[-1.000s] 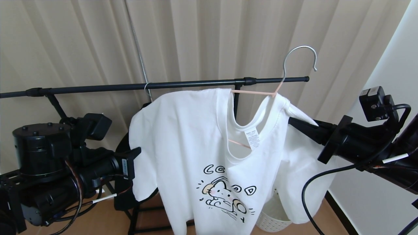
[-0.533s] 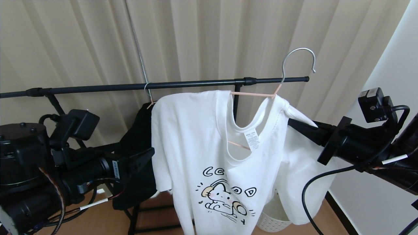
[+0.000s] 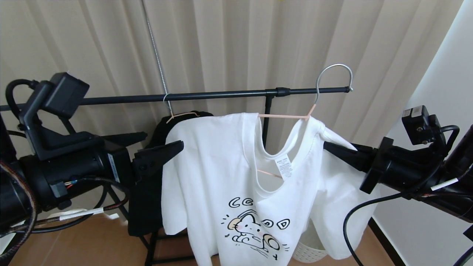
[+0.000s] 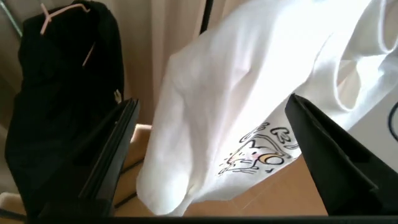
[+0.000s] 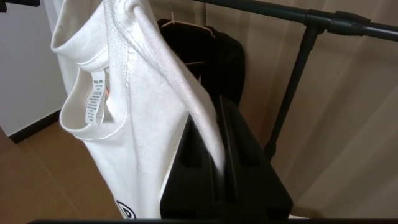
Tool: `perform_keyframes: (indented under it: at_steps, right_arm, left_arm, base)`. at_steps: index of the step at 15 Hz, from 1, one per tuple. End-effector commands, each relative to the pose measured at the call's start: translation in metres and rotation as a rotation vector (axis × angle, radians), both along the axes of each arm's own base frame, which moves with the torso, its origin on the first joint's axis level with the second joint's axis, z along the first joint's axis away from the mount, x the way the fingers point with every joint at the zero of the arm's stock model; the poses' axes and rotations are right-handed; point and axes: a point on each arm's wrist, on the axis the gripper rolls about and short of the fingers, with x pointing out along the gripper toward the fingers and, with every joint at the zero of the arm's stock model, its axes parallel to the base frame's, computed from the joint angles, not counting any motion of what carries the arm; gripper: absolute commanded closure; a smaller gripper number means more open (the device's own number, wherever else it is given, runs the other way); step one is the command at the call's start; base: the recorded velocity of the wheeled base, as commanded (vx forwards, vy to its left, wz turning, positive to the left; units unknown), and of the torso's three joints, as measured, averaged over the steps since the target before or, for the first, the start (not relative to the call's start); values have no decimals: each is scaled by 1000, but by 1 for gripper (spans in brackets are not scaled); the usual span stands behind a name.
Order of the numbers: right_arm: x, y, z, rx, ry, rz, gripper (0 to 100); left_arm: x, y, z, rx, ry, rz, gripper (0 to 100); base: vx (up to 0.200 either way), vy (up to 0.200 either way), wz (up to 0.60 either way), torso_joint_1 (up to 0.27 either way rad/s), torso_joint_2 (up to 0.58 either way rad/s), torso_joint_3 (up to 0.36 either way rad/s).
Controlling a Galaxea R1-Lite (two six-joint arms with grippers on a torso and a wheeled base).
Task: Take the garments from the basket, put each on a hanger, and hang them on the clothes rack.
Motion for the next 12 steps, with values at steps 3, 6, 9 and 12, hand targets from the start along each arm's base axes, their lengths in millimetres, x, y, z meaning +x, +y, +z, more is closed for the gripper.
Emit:
perform_keyframes:
  at_steps: [3,6,9,12]
  right_arm:
    - [0,-1,-4,-5,17,10,100]
    - [-2,-1,-8,-10,29,18,100]
    - [-2,-1,-9,-22,23,22,100]
    - [-4,-1,-11,-27,26,55,100]
  left_arm:
    - [4,-4,29,-18,-14,-77,0]
    - [23,-18,20,58,9,-109,0]
    - [30,-32,17,123,5,-160,0]
    - [41,-41,33,121,32,-248,0]
  base:
    - [0,0,0,0,0,0]
    - [0,0,0,0,0,0]
    - [0,0,0,0,0,0]
    - [0,0,0,0,0,0]
